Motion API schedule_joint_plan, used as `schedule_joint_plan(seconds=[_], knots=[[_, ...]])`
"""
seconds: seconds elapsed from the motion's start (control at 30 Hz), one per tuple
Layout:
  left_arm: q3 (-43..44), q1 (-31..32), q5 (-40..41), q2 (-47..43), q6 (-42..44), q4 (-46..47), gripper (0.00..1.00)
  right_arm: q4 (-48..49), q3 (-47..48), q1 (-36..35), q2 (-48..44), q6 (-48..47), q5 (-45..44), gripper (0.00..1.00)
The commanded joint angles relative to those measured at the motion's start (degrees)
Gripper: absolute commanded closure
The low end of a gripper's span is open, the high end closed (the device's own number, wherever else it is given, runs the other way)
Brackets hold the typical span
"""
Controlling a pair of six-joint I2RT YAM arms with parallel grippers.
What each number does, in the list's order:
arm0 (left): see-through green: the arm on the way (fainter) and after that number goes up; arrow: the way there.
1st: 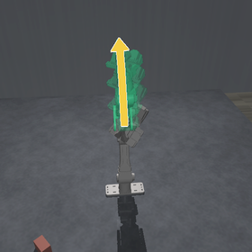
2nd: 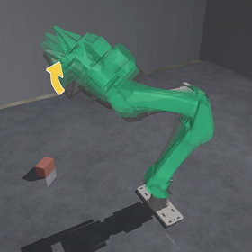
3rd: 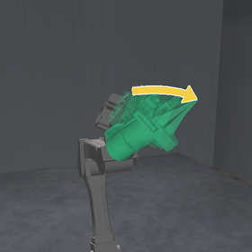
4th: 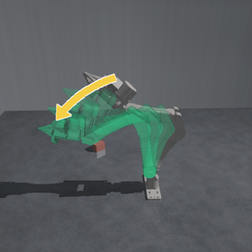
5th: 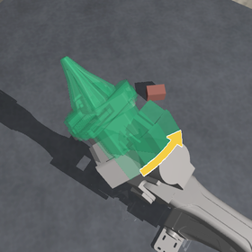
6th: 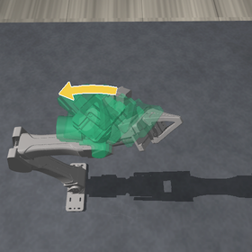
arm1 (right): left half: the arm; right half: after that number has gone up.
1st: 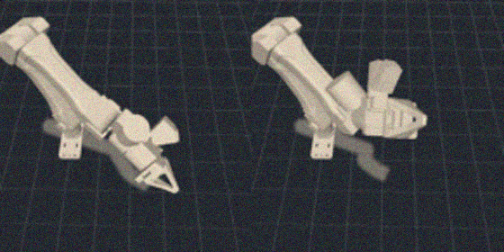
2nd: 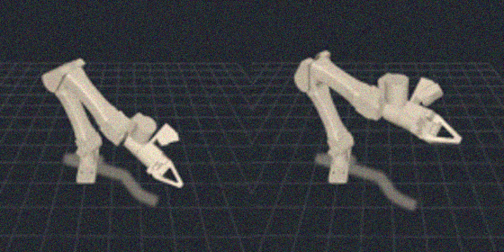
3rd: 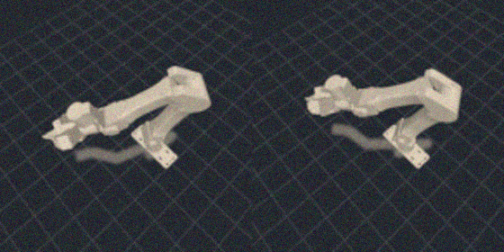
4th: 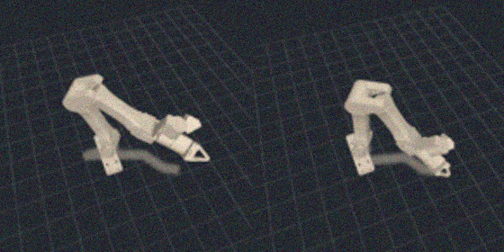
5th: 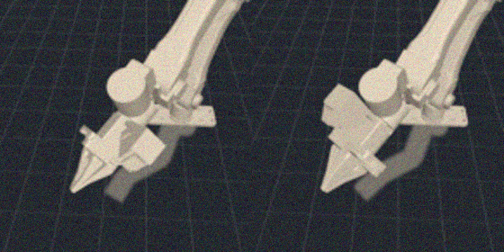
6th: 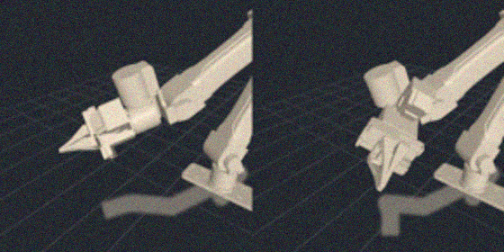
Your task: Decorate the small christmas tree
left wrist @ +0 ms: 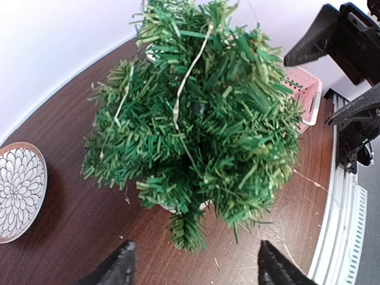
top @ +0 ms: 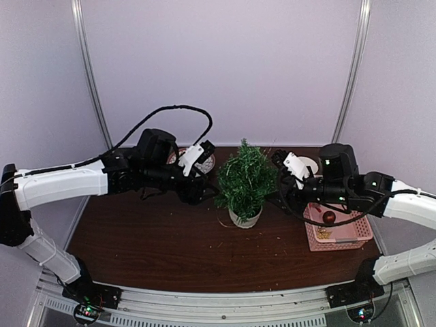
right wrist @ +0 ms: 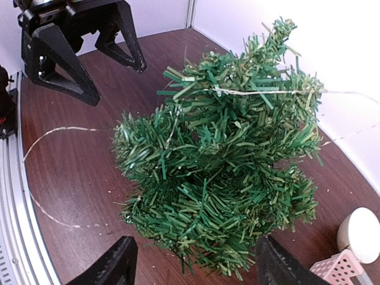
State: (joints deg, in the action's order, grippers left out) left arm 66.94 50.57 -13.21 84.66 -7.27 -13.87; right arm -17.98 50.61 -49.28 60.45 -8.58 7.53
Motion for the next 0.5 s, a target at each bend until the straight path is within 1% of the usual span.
schedule_joint_plan(seconds=[0.0,0.07,0.13,0.2,0.27,0.37,0.47], knots=[[-3.4,0.0,0.9,-5.1,-2.8,3.4,0.25,-0.9,-0.9,-0.5,-4.3,1.4,0.4,0.23],[-4.8,-0.2,2.3,-7.0,-4.4,3.6,0.19,-1.8,-0.4,-0.4,-6.0,2.0,-0.1,0.19],[-5.9,-1.0,3.5,-8.7,-6.3,3.5,0.16,-3.5,0.3,-0.3,-7.5,3.2,-1.7,0.16],[-6.5,-2.5,4.9,-9.8,-9.3,3.3,0.15,-5.7,0.9,-0.1,-8.8,5.6,-5.3,0.13],[-6.6,-4.7,5.6,-10.1,-12.5,2.8,0.14,-10.4,2.4,1.9,-9.0,8.1,-7.2,0.12],[-5.8,-7.3,6.0,-9.7,-15.8,2.2,0.15,-19.3,5.6,7.8,-7.4,12.4,-8.0,0.13],[-4.2,-8.9,6.1,-8.4,-16.7,0.9,0.15,-25.0,7.1,17.1,-5.5,15.2,-3.0,0.16]])
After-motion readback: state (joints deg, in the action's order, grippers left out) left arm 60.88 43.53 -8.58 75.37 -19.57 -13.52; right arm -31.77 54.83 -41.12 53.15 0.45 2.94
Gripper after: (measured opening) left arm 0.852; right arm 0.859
